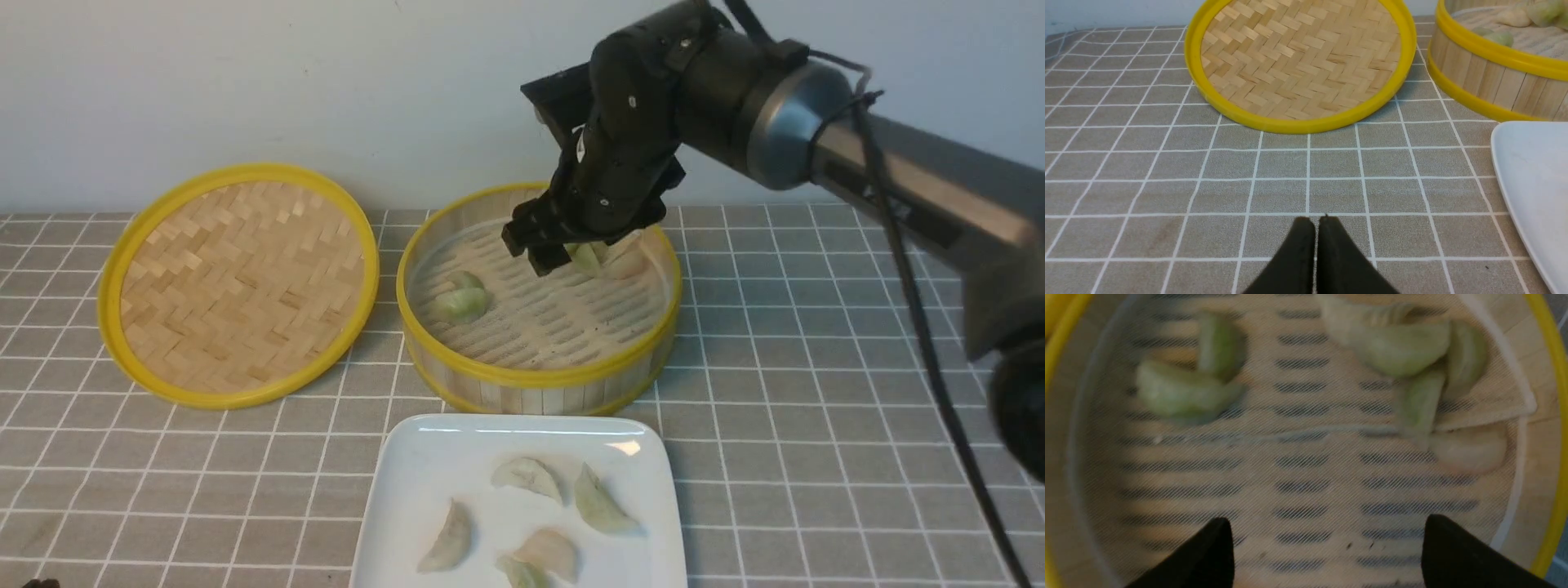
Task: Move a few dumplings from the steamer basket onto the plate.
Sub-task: Use the right arm to grab a dumpling from inside the steamer
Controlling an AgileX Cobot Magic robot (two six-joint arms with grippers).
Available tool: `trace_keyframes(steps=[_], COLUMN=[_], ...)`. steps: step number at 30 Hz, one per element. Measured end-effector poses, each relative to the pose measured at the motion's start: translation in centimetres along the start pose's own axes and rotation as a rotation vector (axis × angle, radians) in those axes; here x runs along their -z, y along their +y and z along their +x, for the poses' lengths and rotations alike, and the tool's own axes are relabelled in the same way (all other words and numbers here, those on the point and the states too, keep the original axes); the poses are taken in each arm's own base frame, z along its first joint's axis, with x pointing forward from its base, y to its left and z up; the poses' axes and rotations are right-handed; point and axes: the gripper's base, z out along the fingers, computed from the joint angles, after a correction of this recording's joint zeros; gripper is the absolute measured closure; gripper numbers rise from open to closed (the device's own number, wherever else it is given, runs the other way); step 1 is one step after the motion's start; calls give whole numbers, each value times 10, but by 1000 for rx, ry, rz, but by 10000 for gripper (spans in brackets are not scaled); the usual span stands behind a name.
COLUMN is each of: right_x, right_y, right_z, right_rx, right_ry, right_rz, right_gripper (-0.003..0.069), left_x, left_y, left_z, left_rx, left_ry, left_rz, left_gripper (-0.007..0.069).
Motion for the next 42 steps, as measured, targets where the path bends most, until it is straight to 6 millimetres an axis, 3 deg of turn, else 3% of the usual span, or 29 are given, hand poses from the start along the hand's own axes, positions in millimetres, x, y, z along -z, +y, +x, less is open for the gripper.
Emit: trace_keyframes(steps=[1,4,6,19,24,33,36,40,42], right_x=[-4,-39,-49,-62,-78,-83,-83,-84,-81], right_y=[-1,-12,-15,-40,-40,-39,-38,-44,-46], right_z=[1,-5,-5,-2,4,3,4,3,2], right_rx=[1,18,18,-64,-70,-71,-82,-97,-98], right_ry=[7,6,13,61,93,68,69,73,79], right_rz=[3,68,93,157,148,140,124,72,28], right_gripper=[104,103,102,102,102,109,156,328,349], left_x=[0,0,0,0,0,0,0,0,0], left_y=[0,0,0,0,0,0,0,0,0], left_z=[0,0,0,0,0,0,0,0,0], left_rx=[0,0,0,0,0,0,0,0,0], left_ry=[0,0,0,0,0,0,0,0,0], left_rz=[0,0,0,0,0,0,0,0,0], left_gripper=[629,629,629,629,629,629,629,629,629])
